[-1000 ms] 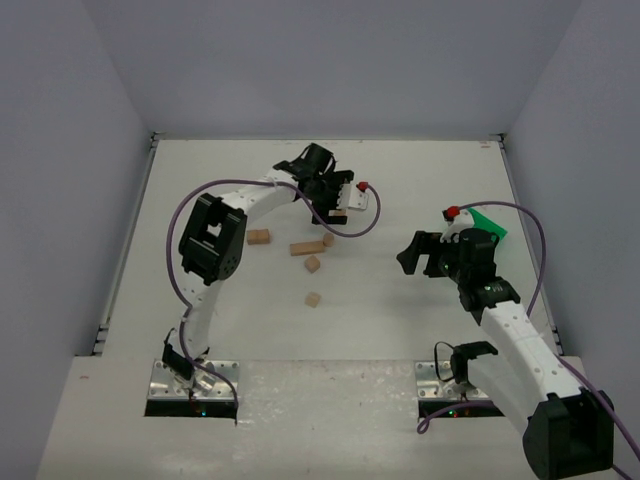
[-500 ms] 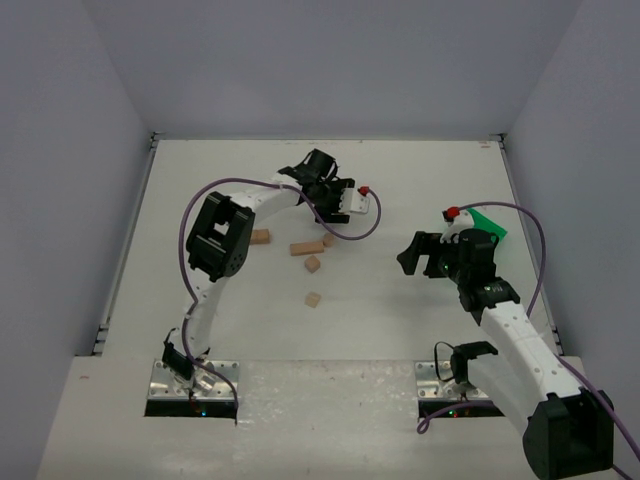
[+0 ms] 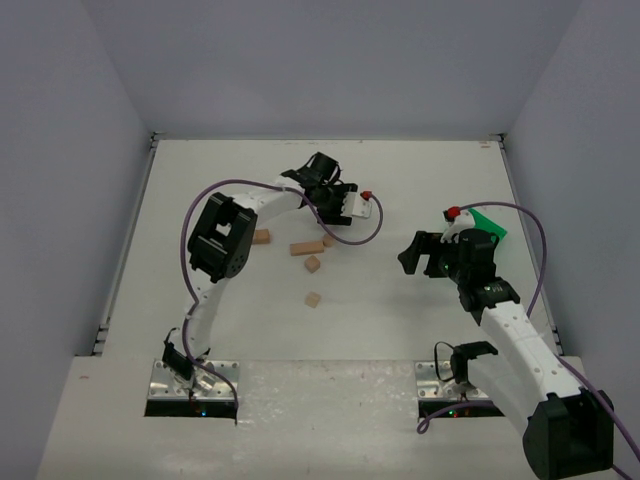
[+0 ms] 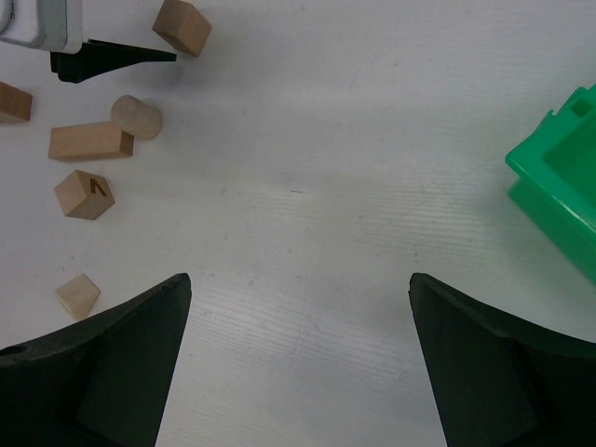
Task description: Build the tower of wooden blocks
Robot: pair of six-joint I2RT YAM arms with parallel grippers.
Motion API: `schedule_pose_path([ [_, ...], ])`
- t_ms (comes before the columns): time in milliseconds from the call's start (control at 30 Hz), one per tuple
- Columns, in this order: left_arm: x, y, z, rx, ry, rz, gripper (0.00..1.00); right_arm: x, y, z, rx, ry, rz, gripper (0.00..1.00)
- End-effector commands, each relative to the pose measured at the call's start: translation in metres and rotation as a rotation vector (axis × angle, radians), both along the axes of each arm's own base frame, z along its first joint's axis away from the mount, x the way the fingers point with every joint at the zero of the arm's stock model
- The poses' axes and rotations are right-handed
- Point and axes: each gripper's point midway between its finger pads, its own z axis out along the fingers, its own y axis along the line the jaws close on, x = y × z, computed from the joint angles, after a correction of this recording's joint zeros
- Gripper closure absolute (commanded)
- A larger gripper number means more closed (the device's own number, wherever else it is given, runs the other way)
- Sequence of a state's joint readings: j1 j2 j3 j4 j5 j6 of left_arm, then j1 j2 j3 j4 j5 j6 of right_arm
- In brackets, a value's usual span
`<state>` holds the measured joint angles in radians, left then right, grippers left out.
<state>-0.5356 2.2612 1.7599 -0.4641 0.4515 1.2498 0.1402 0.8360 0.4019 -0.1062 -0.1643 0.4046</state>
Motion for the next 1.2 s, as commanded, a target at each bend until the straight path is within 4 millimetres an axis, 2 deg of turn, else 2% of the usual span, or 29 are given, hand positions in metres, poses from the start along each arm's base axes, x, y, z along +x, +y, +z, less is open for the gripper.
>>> schedule_pose_path([
  [0, -0.004, -0.009, -0.005, -0.016, -0.008, -0.042, 0.44, 0.007, -0.002, 0.008, 0.001, -0.035, -0.023, 0.01],
  [100, -0.005, -0.008, -0.008, -0.012, 0.000, -0.040, 0.45, 0.007, -0.003, 0.006, -0.002, -0.022, -0.030, 0.01],
  [300, -0.006, -0.007, -0.009, -0.011, 0.006, -0.031, 0.54, 0.007, -0.004, 0.007, -0.001, -0.028, -0.032, 0.01],
  [567, -0.013, -0.006, -0.017, 0.032, -0.010, -0.048, 0.58, 0.006, -0.005, 0.007, -0.006, -0.028, -0.038, 0.01],
  [633, -0.014, -0.006, -0.019, 0.037, -0.008, -0.044, 0.65, 0.007, -0.005, 0.007, -0.006, -0.028, -0.037, 0.01],
  [733, -0.011, -0.007, -0.013, 0.026, -0.007, -0.024, 0.73, 0.007, -0.004, 0.006, -0.003, -0.027, -0.037, 0.01],
  [1000, -0.003, -0.010, 0.014, -0.017, -0.018, 0.052, 0.84, 0.007, -0.004, 0.006, 0.000, -0.025, -0.035, 0.01],
  [1067, -0.002, -0.003, 0.026, -0.015, -0.019, 0.093, 0.88, 0.007, -0.004, 0.005, -0.001, -0.026, -0.036, 0.01],
  [1167, -0.008, 0.013, 0.031, -0.002, 0.006, 0.118, 0.88, 0.007, -0.003, 0.005, 0.001, -0.025, -0.035, 0.01],
])
